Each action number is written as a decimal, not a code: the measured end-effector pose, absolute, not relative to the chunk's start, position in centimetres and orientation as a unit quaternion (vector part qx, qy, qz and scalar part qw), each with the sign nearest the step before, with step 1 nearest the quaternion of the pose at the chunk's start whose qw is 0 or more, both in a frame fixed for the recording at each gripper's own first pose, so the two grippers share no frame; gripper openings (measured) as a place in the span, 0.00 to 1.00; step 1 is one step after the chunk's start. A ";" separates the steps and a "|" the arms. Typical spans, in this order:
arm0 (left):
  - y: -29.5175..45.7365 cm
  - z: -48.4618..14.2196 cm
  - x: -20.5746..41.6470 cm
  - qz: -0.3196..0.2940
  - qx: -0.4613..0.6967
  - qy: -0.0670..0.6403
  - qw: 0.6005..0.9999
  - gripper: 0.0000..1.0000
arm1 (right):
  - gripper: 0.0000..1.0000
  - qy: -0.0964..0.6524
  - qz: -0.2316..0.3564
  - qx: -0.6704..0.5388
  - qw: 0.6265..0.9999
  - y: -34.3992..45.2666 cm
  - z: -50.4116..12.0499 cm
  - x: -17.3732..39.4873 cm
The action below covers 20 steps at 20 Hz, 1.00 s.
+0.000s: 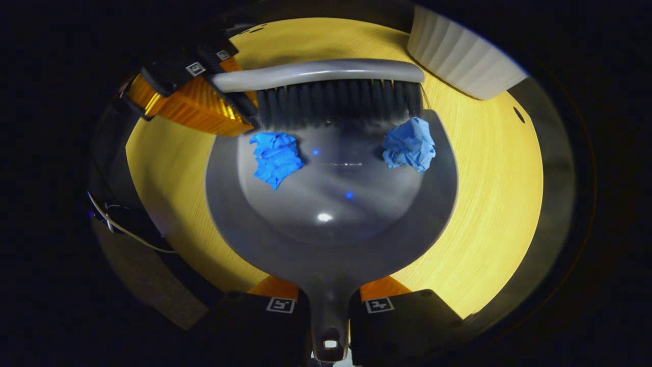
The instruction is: Pick up the small broom and dustpan from the desktop, sweep the trash into the dustpan with the broom, and then empty the trash into the garbage bin.
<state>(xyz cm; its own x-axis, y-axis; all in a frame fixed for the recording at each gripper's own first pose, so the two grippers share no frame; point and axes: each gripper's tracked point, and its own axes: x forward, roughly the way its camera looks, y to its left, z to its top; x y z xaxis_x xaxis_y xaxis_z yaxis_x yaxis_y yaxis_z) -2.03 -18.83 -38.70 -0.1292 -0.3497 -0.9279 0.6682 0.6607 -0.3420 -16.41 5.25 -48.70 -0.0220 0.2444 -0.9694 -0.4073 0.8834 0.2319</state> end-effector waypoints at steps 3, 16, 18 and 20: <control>-18.7 -37.2 -1.4 -0.350 0.108 0.614 0.699 0.27 | 0.35 0.669 0.231 -0.046 0.705 5.4 -48.6 -16.3; -14.0 -41.9 -1.6 -0.193 0.101 0.616 0.757 0.27 | 0.33 0.651 0.168 -0.004 0.740 5.5 -47.5 -15.4; -14.9 -42.5 -1.8 -0.182 0.104 0.622 0.755 0.30 | 0.33 0.645 0.155 -0.004 0.748 6.2 -48.2 -15.5; -15.0 -42.4 -1.7 -0.175 0.099 0.627 0.752 0.26 | 0.33 0.636 0.143 0.001 0.758 6.6 -48.9 -15.9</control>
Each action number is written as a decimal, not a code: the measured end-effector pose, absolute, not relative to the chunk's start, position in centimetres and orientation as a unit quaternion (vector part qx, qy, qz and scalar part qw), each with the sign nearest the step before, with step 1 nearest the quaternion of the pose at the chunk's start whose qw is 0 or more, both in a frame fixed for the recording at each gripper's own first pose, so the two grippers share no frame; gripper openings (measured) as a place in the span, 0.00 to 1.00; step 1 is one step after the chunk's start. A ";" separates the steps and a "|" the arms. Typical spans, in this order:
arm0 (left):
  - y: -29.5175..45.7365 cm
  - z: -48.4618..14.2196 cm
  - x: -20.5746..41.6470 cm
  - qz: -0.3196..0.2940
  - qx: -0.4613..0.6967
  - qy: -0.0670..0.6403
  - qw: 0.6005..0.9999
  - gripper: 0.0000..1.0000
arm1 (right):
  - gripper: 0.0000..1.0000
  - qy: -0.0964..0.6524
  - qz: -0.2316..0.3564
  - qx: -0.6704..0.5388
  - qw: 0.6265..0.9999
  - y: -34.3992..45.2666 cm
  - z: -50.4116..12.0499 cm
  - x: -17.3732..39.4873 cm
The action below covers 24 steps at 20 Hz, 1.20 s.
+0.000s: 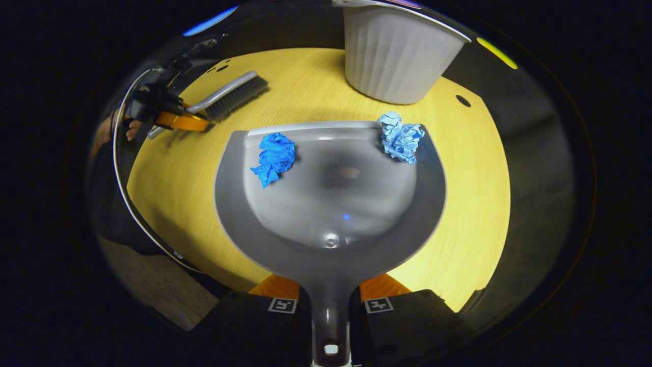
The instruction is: Pick up the small broom and dustpan from the desktop, sweep the trash into the dustpan with the broom, and then empty the trash into the garbage bin.
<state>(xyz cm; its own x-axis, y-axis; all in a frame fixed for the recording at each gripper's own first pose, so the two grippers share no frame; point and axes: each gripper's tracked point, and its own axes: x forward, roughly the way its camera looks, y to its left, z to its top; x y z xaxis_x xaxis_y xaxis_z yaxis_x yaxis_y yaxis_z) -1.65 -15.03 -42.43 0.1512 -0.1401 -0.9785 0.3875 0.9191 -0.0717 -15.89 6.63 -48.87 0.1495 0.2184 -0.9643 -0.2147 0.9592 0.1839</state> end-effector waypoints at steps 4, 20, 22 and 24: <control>-15.0 -44.0 -1.7 -0.174 0.091 0.638 0.745 0.27 | 0.33 0.625 0.116 0.024 0.771 6.8 -48.2 -15.9; -14.6 -43.8 -1.5 -0.232 0.113 0.638 0.726 0.27 | 0.33 0.557 0.002 0.006 0.830 10.1 -53.9 -14.4; -14.6 -43.8 -1.4 -0.235 0.109 0.635 0.728 0.27 | 0.33 0.567 0.001 -0.032 0.823 9.0 -53.2 -13.2; -14.5 -43.8 -1.4 -0.235 0.107 0.633 0.730 0.27 | 0.33 0.574 -0.003 -0.082 0.815 7.7 -53.1 -10.8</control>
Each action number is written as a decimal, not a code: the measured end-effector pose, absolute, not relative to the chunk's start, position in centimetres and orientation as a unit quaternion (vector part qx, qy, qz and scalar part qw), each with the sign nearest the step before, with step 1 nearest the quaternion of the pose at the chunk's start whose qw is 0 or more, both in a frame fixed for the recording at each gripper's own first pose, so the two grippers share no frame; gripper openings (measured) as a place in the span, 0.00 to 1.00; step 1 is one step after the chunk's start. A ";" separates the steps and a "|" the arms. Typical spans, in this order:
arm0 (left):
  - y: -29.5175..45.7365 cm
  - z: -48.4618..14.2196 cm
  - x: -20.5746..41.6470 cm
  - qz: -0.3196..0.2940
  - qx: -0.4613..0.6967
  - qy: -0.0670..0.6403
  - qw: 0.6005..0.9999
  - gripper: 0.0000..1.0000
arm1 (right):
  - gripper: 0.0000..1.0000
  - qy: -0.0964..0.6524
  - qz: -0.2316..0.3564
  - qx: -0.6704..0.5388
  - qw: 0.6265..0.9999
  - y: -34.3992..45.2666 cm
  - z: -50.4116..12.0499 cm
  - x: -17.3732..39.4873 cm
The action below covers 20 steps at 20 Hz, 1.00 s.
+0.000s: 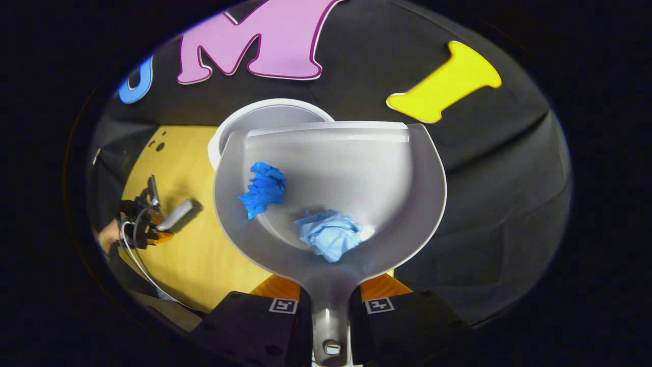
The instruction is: Pick up the small broom and dustpan from the desktop, sweep the trash into the dustpan with the broom, and then empty the trash into the garbage bin.
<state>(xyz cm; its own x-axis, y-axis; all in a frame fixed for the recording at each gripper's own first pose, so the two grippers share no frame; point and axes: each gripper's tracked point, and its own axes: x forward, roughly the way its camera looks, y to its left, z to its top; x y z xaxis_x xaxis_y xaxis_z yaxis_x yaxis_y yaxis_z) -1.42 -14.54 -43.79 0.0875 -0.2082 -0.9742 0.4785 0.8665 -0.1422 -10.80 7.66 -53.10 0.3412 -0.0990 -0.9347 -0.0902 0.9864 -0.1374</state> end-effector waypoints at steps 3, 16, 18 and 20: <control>-14.5 -43.8 -1.4 -0.233 0.106 0.631 0.732 0.27 | 0.33 0.585 -0.007 -0.123 0.801 7.2 -53.9 -8.3; -14.4 -43.8 -1.4 -0.226 0.120 0.625 0.737 0.27 | 0.33 0.618 0.057 -0.352 0.701 8.6 -55.1 -1.4; -14.5 -43.9 -1.4 -0.223 0.119 0.624 0.739 0.27 | 0.33 0.613 0.069 -0.383 0.687 8.5 -55.3 -0.8; -14.5 -43.9 -1.4 -0.222 0.119 0.623 0.740 0.27 | 0.33 0.616 0.081 -0.395 0.677 9.3 -55.5 -0.9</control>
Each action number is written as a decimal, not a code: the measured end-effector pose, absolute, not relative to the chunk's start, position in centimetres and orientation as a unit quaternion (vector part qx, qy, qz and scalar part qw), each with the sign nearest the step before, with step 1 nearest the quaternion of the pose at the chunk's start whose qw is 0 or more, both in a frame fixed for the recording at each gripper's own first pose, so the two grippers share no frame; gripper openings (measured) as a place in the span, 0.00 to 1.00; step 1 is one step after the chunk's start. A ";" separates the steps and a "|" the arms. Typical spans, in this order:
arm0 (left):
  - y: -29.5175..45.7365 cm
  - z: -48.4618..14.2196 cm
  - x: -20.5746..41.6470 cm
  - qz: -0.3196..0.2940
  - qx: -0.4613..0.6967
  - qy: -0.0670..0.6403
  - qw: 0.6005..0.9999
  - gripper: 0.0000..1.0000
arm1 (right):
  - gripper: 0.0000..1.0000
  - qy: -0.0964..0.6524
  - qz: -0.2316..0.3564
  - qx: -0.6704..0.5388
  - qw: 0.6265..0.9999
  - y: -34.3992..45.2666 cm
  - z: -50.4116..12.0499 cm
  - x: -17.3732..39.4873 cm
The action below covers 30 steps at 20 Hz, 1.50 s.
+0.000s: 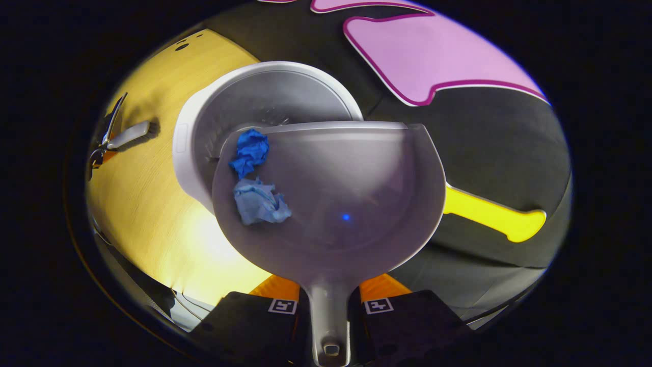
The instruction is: Pick up the small broom and dustpan from the desktop, sweep the trash into the dustpan with the broom, and then empty the trash into the garbage bin.
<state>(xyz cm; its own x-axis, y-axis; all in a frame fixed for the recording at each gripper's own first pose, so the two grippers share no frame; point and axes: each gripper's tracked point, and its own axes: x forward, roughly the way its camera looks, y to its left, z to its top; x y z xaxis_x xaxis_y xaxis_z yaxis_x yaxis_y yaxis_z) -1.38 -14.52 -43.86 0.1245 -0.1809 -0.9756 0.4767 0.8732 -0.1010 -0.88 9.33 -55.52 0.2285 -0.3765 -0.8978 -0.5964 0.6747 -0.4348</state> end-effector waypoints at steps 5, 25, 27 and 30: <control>-14.5 -44.0 -1.3 -0.220 0.121 0.624 0.740 0.27 | 0.33 0.622 0.097 -0.404 0.664 10.4 -55.7 -0.6; -14.6 -43.9 -1.6 -0.200 0.136 0.631 0.737 0.27 | 0.33 0.549 0.077 -0.165 0.816 11.2 -55.3 -4.1; -14.6 -43.9 -1.6 -0.199 0.140 0.632 0.735 0.27 | 0.33 0.521 0.072 -0.123 0.842 11.2 -54.7 -4.0; -14.6 -43.9 -1.7 -0.197 0.142 0.634 0.734 0.27 | 0.33 0.491 0.074 -0.072 0.865 11.3 -53.4 -4.5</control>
<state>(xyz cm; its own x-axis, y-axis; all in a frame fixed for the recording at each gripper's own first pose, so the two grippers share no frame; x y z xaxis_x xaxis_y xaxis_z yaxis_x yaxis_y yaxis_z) -1.68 -14.64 -43.93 0.1178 -0.1093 -0.9870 0.4697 0.8819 -0.0416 -4.50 11.32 -53.44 0.5075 0.0576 -0.8597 -0.1986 0.9787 -0.0517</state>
